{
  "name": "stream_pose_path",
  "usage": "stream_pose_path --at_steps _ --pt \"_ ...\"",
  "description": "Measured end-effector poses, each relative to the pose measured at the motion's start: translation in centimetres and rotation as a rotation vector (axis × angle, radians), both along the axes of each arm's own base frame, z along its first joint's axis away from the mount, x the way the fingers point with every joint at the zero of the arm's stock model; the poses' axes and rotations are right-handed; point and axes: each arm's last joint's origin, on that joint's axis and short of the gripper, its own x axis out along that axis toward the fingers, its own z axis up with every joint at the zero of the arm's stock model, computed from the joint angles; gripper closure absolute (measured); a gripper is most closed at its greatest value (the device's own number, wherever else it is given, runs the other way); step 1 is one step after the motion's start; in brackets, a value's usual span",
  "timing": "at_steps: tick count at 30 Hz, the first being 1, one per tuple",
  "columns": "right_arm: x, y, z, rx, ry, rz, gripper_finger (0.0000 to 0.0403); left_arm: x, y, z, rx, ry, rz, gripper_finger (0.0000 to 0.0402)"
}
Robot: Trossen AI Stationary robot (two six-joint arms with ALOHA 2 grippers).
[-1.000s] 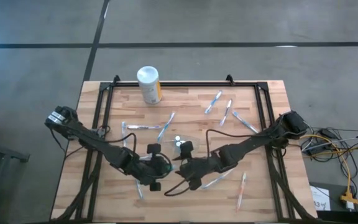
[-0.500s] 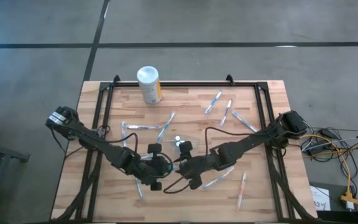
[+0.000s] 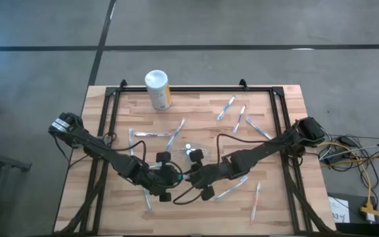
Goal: Pick & Place toothbrushing station
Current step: Put the mouthwash into the transparent organizer
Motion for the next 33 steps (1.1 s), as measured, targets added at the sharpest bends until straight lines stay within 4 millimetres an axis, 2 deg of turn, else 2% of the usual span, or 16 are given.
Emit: stream_pose_path --at_steps 4,14,21,28,33 --pt "0.0 0.0 0.0 0.002 0.003 0.005 0.0316 0.0 0.0 -0.1 -0.001 0.000 0.002 0.0311" --pt "-1.0 -0.3 1.5 0.010 0.013 0.015 0.0316 -0.4 0.0 0.0 0.012 0.018 -0.009 0.0244" --pt "-2.6 -0.9 3.2 0.014 0.075 -0.013 0.0316 -1.8 0.3 0.2 -0.003 0.084 0.031 0.0236" --pt "-4.2 -3.7 6.7 -0.012 0.250 -0.188 0.0316 -3.6 -0.9 -1.0 0.017 0.113 0.066 0.0235" --pt "-4.2 -6.3 9.1 0.026 0.331 -0.288 0.0316 -4.8 -1.6 -2.2 0.061 0.100 0.079 0.0235"
